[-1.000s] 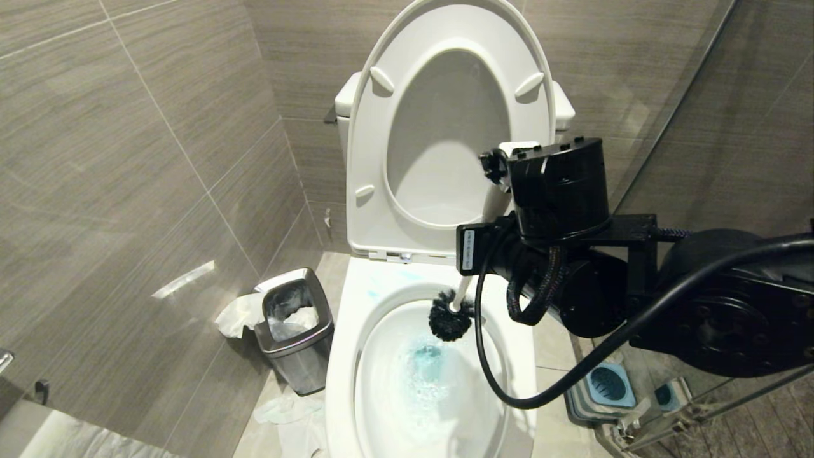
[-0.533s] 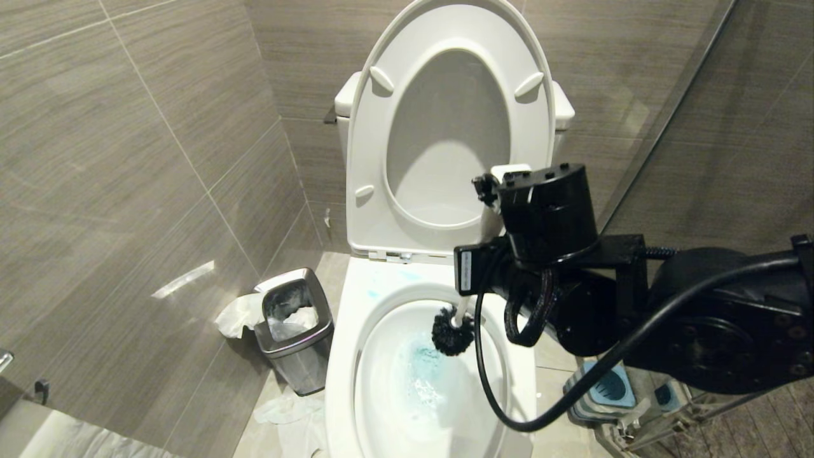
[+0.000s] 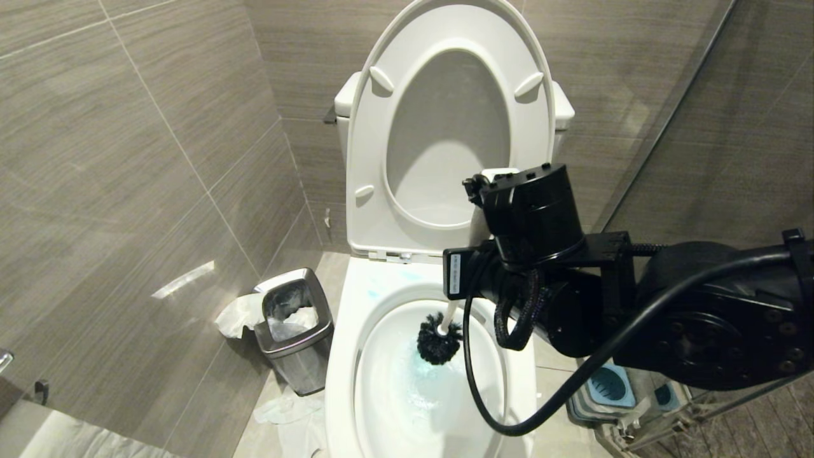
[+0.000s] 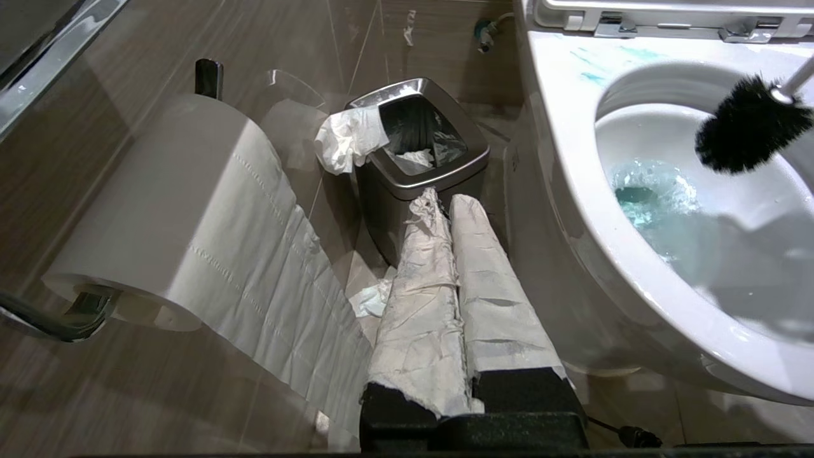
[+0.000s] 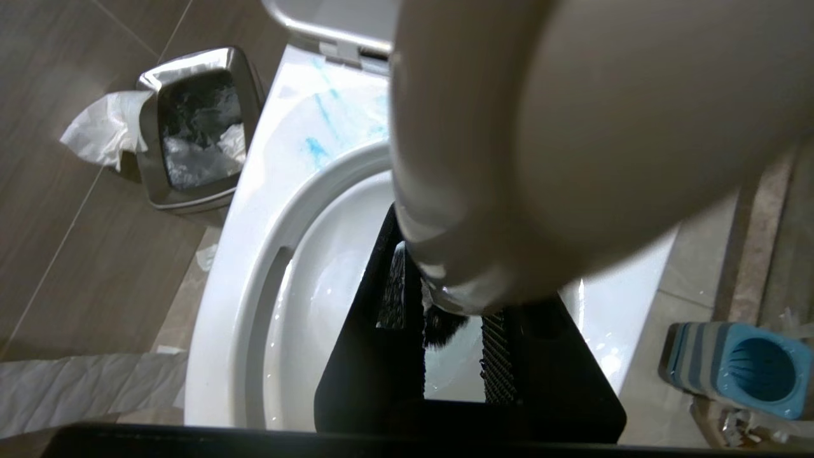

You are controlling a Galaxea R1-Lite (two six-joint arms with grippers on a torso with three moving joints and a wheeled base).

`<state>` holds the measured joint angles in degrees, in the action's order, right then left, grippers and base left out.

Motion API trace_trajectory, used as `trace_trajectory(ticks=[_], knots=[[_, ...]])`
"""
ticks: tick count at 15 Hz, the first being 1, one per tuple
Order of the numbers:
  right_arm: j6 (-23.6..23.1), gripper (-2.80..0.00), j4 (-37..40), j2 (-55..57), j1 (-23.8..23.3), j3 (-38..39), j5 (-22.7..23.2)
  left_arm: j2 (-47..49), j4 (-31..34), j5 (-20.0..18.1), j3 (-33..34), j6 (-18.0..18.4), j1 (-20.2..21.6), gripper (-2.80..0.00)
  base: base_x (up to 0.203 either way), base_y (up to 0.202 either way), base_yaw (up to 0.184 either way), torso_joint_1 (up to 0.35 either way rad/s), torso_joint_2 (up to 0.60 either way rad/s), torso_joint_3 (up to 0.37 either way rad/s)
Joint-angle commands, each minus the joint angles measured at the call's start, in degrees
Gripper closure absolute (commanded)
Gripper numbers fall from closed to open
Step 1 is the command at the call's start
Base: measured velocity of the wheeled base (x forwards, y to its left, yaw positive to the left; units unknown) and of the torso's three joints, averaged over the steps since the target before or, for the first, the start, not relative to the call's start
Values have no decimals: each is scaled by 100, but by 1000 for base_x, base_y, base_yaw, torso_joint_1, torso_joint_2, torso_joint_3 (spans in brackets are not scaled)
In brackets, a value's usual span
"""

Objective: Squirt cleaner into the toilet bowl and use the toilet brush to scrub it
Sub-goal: Scrub the toilet bowl

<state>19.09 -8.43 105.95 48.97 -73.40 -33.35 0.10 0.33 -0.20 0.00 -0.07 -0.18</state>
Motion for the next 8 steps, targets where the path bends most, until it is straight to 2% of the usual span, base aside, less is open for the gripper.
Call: trace_trajectory(ticks=[1,4,8], knots=[[31,0,-9,16,34,26,-22,-1,2,3,9,-1,1,0,0,0,0,0,0,0],[7,0,170,-255,34,27,-15,-1,2,3,9,-1,1,0,0,0,0,0,0,0],[11,0,960,-767,34,-86,-5,-1,2,3,9,-1,1,0,0,0,0,0,0,0]])
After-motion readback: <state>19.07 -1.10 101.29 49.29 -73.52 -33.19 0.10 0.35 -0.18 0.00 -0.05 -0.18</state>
